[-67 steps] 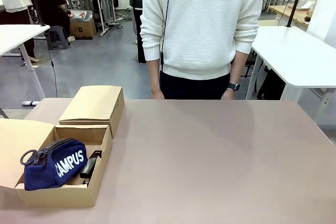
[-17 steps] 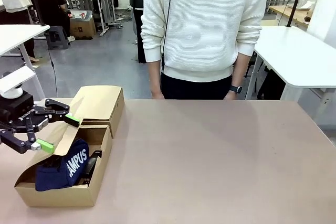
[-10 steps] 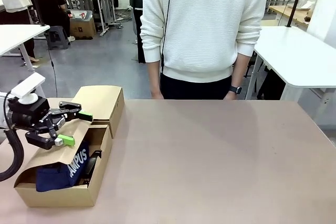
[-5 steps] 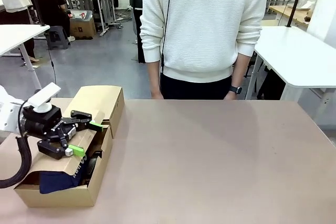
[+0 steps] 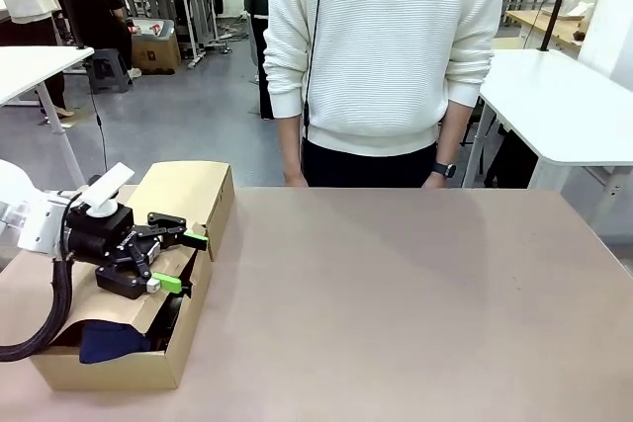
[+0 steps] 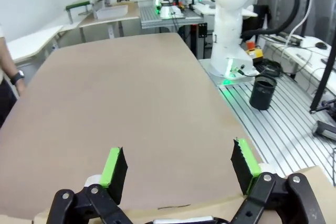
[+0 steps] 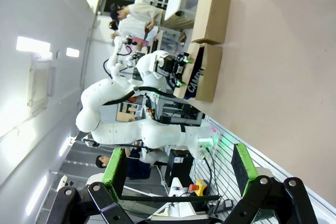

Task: Place items inside the box.
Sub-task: Close the lid of the Mailer Box closest to the robot.

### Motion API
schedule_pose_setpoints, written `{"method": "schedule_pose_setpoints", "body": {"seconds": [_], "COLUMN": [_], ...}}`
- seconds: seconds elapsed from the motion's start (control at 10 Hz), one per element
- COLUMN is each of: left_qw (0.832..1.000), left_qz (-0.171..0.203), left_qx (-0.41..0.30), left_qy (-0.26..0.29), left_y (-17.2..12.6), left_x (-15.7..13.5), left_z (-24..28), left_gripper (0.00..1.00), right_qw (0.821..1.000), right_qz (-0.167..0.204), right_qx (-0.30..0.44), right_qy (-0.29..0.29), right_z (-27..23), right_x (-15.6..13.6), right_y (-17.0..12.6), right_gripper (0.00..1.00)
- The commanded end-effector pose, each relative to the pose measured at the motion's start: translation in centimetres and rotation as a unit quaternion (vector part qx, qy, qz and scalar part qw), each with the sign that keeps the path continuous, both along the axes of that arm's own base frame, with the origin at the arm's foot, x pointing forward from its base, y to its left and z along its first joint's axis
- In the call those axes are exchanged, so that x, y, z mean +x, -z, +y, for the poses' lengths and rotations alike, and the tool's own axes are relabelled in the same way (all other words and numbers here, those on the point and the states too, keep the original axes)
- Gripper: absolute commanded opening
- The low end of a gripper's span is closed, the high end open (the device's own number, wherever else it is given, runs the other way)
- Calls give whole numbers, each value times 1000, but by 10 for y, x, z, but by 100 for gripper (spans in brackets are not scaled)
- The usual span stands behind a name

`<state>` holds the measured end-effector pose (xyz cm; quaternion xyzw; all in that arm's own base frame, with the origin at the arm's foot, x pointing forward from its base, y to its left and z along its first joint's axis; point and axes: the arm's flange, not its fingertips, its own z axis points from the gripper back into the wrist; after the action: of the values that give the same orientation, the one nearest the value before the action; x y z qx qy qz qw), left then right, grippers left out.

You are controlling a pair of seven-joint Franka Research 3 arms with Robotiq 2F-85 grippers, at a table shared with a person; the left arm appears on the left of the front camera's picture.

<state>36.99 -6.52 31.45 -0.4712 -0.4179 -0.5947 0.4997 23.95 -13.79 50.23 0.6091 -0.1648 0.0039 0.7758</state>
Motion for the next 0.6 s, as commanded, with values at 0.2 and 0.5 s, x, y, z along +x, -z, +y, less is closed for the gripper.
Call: {"method": "schedule_pose_setpoints", "body": {"seconds": [0.2,0.5], "left_qw": [999,997], "left_qz": [-22,-54], "left_qx": [-2,-51], "left_qy": [-26,-30], "left_y": [20,-22], "left_x": [-16,-30], "left_z": [-11,14], "left_gripper": [100,100], "right_qw": [1000,1000], "right_qz": [-11,-11], "right_qx": [8,8], "right_qy": [-1,-1], "right_z": [-1,-1], "right_x": [0,0], "right_y": [-2,-2], "right_gripper": [100,100]}}
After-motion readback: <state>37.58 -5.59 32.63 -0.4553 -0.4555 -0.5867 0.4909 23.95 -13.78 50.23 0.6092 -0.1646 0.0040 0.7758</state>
